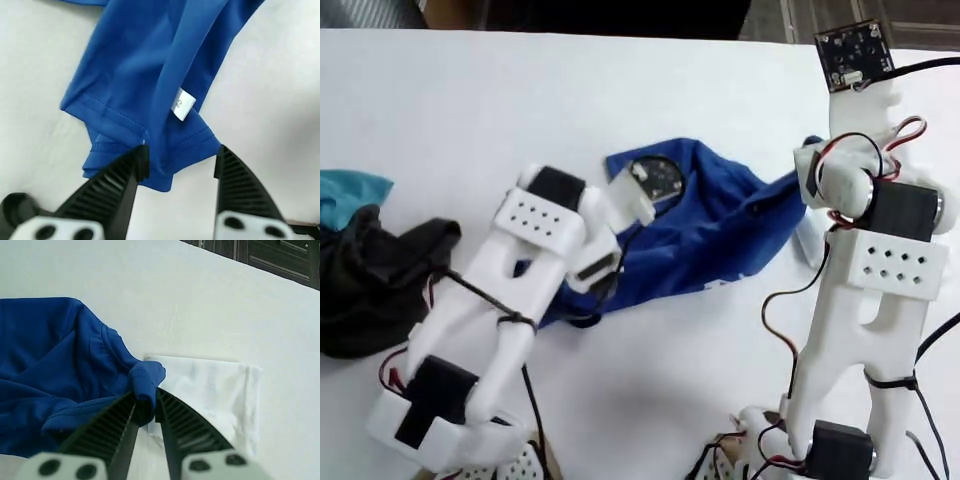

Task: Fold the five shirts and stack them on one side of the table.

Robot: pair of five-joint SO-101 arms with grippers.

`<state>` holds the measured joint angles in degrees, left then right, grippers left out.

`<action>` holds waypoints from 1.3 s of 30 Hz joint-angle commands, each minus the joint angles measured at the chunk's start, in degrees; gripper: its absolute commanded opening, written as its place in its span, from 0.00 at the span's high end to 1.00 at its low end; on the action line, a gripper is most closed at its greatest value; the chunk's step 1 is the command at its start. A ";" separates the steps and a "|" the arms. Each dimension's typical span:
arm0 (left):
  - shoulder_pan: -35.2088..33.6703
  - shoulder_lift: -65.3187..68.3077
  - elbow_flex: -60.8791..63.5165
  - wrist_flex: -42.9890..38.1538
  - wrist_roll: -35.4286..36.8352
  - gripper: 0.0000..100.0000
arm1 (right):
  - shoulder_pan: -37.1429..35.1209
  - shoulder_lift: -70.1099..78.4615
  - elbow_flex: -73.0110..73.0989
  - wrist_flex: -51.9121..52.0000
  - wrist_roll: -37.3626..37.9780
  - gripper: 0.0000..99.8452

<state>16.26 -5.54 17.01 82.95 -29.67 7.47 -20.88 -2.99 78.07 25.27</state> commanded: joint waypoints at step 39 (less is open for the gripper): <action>-2.55 -0.35 9.80 -8.62 0.09 0.94 | -0.31 -2.24 -0.18 -1.27 -0.09 0.98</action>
<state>13.89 -5.54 26.15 74.86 -29.67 7.47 -20.88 -2.99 78.07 25.27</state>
